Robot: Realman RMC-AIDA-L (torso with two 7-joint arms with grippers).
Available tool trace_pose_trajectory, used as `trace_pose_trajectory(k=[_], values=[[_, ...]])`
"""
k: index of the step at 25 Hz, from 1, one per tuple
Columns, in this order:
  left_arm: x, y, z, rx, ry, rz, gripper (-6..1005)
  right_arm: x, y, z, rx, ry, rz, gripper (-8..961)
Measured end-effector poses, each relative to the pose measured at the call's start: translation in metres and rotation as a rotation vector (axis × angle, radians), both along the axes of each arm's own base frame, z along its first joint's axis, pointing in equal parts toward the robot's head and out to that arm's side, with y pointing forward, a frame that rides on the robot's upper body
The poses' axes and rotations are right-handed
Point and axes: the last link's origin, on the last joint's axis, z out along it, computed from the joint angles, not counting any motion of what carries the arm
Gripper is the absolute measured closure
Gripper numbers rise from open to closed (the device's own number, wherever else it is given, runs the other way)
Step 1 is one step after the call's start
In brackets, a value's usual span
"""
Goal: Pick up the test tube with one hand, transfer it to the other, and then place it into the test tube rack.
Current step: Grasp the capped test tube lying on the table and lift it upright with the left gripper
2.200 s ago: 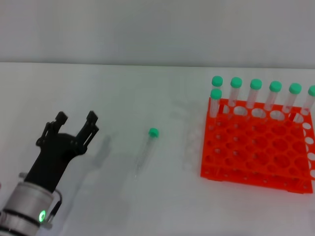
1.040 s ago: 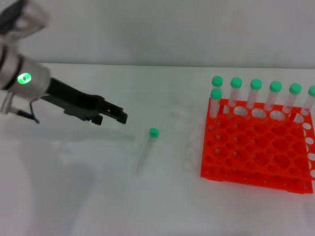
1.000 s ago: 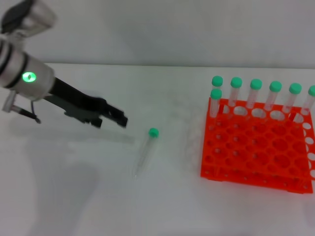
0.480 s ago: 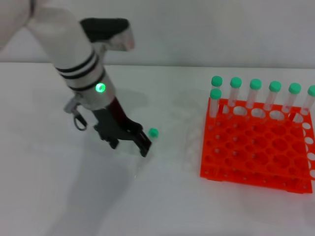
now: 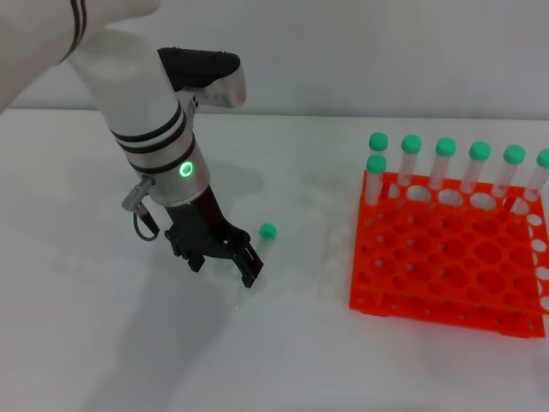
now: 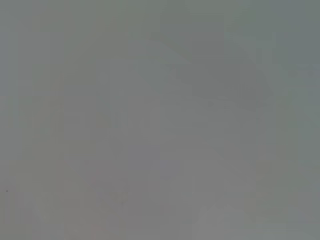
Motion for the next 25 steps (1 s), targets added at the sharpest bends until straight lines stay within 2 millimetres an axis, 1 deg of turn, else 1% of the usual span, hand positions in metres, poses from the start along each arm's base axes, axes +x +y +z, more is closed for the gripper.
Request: trace_pose_trajectory(k=[3, 7, 15, 21, 25], values=[[-0.002, 0.001, -0.002, 0.015, 0.001, -0.001, 177, 0.000, 0.000, 0.000, 0.000, 0.001, 0.000, 132], [-0.003, -0.001, -0.010, 0.007, -0.007, -0.017, 182, -0.001, 0.001, -0.001, 0.000, 0.001, 0.002, 132], [-0.003, 0.000, -0.016, 0.009, -0.009, -0.044, 394, -0.001, 0.002, 0.000, 0.000, 0.001, 0.005, 132], [-0.004, 0.001, -0.018, 0.015, -0.008, -0.053, 390, -0.002, 0.003, 0.000, 0.003, 0.000, 0.007, 132], [-0.004, 0.000, -0.021, 0.008, -0.011, -0.061, 431, -0.003, 0.004, 0.001, 0.005, 0.000, 0.010, 133]])
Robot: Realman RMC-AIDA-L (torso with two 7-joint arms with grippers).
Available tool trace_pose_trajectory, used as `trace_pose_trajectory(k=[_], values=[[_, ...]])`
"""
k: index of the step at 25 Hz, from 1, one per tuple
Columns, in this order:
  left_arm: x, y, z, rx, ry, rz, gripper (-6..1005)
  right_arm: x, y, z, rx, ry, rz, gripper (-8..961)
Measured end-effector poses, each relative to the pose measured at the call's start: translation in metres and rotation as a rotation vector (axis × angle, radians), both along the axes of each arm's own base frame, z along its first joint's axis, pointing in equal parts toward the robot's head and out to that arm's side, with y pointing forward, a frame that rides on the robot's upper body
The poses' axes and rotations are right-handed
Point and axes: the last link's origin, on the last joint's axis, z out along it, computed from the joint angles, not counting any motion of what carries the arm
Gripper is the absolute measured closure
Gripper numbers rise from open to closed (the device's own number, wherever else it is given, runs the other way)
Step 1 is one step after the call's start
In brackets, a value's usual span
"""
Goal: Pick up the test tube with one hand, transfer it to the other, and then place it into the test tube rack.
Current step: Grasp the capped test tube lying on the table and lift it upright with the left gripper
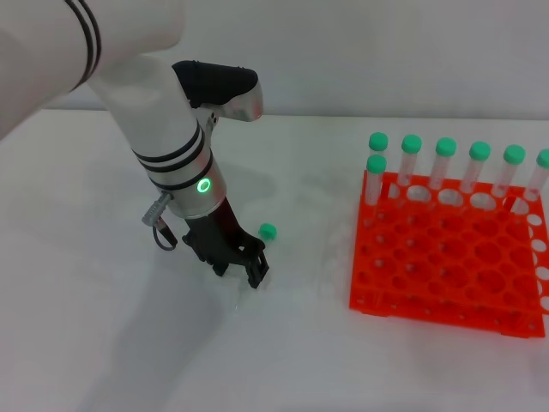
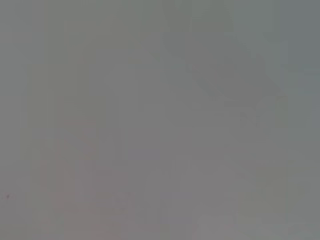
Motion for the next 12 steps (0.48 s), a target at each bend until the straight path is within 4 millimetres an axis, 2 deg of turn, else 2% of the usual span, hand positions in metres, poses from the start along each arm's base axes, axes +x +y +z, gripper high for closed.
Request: trace_pose_trajectory(k=[12], values=[[-0.0010, -0.0015, -0.0044, -0.011, 0.019, -0.020, 577, 0.0002, 0.0005, 0.0010, 0.003, -0.001, 0.000, 133]])
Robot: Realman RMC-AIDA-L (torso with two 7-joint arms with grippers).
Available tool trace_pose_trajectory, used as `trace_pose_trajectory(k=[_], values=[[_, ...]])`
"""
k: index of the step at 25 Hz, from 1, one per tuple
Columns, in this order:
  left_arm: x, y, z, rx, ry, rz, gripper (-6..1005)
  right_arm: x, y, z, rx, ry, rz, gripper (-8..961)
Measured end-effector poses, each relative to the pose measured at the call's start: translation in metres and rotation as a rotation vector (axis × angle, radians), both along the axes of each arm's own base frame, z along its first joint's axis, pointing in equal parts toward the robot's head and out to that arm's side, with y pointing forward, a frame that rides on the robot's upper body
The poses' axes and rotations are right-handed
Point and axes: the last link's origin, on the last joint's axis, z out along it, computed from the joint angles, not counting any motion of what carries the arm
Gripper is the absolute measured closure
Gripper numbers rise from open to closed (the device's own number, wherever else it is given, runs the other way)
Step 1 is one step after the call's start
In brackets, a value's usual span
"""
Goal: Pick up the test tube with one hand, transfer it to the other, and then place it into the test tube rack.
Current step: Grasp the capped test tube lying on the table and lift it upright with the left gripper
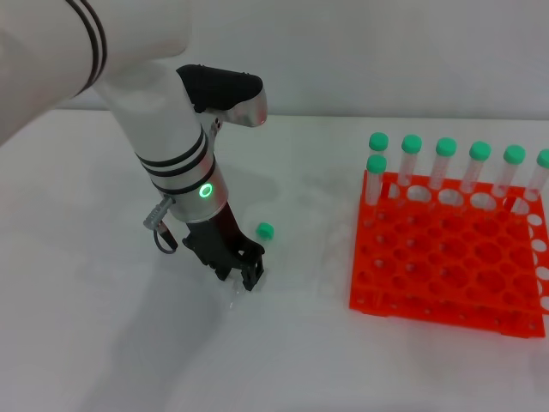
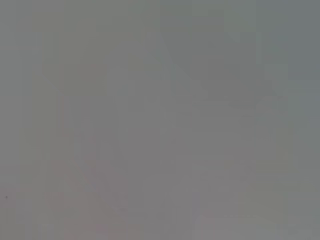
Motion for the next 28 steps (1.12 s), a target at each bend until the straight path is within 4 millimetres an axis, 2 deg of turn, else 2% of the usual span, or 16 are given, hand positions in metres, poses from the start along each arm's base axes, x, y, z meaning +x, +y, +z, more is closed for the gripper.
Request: trace_pose_trajectory(k=[14, 25, 28], values=[[-0.0028, -0.0034, -0.0066, -0.010, -0.009, -0.009, 605, 0.0006, 0.0002, 0.0011, 0.002, -0.001, -0.002, 134], [-0.0017, 0.0009, -0.0066, 0.004, -0.042, -0.036, 805, 0.0029, -0.0012, 0.0031, 0.005, -0.007, -0.010, 134], [0.0007, 0.0057, -0.0067, 0.030, -0.088, -0.053, 802, 0.0034, -0.0012, 0.0039, 0.009, -0.007, -0.012, 134]])
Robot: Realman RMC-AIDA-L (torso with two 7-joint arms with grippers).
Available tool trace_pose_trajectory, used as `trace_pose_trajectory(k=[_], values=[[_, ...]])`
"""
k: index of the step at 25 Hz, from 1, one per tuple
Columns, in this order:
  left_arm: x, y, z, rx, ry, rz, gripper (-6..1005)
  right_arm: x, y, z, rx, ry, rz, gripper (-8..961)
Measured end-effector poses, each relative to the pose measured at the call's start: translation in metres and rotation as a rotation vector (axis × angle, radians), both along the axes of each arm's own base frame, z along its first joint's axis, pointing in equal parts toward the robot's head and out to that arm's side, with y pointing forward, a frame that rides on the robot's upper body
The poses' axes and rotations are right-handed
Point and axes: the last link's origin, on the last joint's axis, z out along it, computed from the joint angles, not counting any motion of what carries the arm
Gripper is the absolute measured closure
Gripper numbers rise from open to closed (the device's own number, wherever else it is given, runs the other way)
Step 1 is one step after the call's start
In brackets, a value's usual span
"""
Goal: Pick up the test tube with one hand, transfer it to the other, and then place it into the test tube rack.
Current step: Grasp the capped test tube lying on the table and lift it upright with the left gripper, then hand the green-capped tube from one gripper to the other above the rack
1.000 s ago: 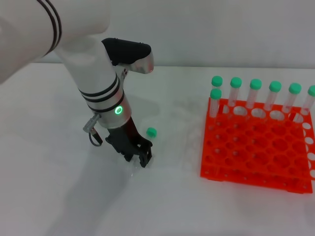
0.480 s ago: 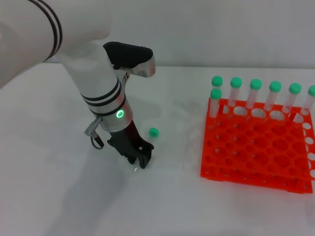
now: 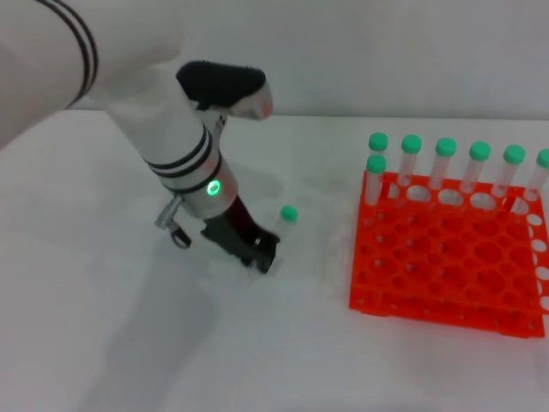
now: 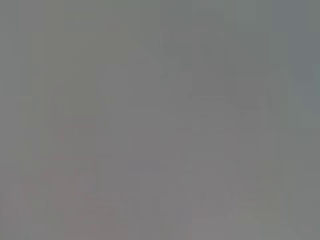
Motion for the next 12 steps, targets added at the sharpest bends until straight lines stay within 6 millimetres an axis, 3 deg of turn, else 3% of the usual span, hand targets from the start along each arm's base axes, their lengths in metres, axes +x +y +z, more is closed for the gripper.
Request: trace_pose_trajectory(k=[5, 12], values=[[-0.004, 0.016, 0.009, 0.117, -0.165, -0.033, 796, 0.003, -0.001, 0.004, 0.023, 0.008, -0.015, 134], [-0.033, 0.029, 0.030, 0.416, -0.539, -0.102, 788, 0.007, -0.002, 0.008, 0.054, 0.033, -0.045, 135]])
